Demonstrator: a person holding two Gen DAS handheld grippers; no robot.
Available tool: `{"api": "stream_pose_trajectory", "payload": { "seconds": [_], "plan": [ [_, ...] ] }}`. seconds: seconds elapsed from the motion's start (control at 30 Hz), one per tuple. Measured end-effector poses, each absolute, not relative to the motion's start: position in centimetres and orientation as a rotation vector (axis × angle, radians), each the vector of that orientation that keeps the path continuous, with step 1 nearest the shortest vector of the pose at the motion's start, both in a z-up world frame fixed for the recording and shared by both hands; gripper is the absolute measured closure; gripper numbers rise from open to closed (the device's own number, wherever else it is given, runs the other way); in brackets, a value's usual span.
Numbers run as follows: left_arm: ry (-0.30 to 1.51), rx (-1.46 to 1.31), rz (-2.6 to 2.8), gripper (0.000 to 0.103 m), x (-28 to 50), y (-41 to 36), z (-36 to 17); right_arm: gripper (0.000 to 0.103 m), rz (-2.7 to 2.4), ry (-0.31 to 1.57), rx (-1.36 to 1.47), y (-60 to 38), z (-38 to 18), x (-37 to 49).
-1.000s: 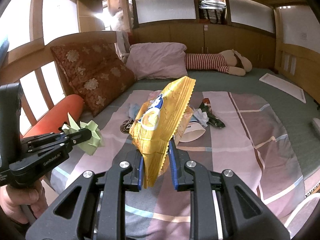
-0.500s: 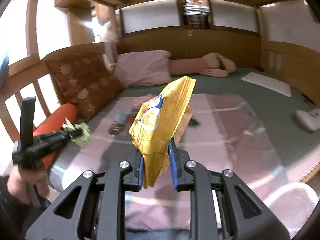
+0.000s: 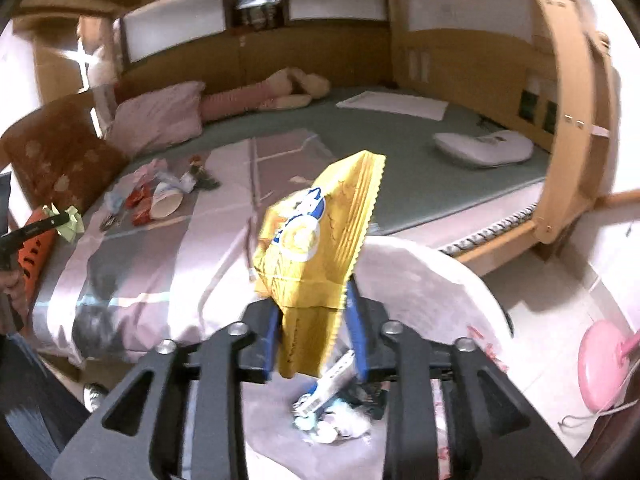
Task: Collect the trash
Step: 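Carry the green paper and yellow bag to the mesh basket and release both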
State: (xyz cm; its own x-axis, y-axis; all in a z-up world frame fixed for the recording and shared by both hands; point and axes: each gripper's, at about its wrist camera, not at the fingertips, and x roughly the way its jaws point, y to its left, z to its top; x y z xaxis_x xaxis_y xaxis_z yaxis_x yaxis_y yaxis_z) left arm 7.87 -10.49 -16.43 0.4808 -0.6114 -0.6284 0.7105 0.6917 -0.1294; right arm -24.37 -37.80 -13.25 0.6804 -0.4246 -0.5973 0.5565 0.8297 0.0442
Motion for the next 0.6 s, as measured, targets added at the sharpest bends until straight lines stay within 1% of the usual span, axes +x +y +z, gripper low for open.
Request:
{"api": "stream_pose_trajectory", "payload": {
  "seconds": [0.03,0.07,0.27,0.4,0.43,0.47,0.5,0.53,0.57,0.6],
  "plan": [
    [0.696,0.172,-0.861,0.099,6.7,-12.1,-16.3,0.023,-0.582,0.567,0.234,-38.0,-12.9,-25.3],
    [0.695,0.182,-0.907,0.099,5.5,-13.5,-16.1,0.01,-0.605,0.525,0.229,-38.0,-12.4,-25.9],
    [0.743,0.209,-1.251,0.099,-3.6,-24.4,-15.6,0.007,-0.665,0.287,0.217,-37.8,-8.5,-29.0],
    [0.743,0.269,-1.457,0.097,-9.9,-30.6,-15.4,0.005,-0.663,0.182,0.216,-37.8,-6.1,-29.7],
    [0.745,0.273,-1.501,0.089,-10.9,-31.6,-15.5,0.005,-0.654,0.167,0.212,-37.7,-5.7,-29.7],
    [0.751,0.274,-1.535,0.064,-11.5,-32.3,-15.6,0.005,-0.648,0.155,0.205,-37.7,-5.3,-29.8],
    [0.76,0.29,-1.543,0.044,-12.0,-33.1,-15.9,0.005,-0.641,0.148,0.201,-37.6,-5.1,-29.6],
    [0.75,0.3,-1.505,0.014,-11.9,-33.4,-15.9,0.005,-0.629,0.148,0.198,-37.5,-5.0,-29.3],
    [0.732,0.293,-1.468,0.011,-11.6,-33.1,-15.9,0.005,-0.616,0.153,0.195,-37.4,-4.9,-29.0],
    [0.714,0.267,-1.432,0.011,-10.6,-32.4,-15.7,0.005,-0.606,0.156,0.194,-37.1,-4.9,-28.6]
  ]
}}
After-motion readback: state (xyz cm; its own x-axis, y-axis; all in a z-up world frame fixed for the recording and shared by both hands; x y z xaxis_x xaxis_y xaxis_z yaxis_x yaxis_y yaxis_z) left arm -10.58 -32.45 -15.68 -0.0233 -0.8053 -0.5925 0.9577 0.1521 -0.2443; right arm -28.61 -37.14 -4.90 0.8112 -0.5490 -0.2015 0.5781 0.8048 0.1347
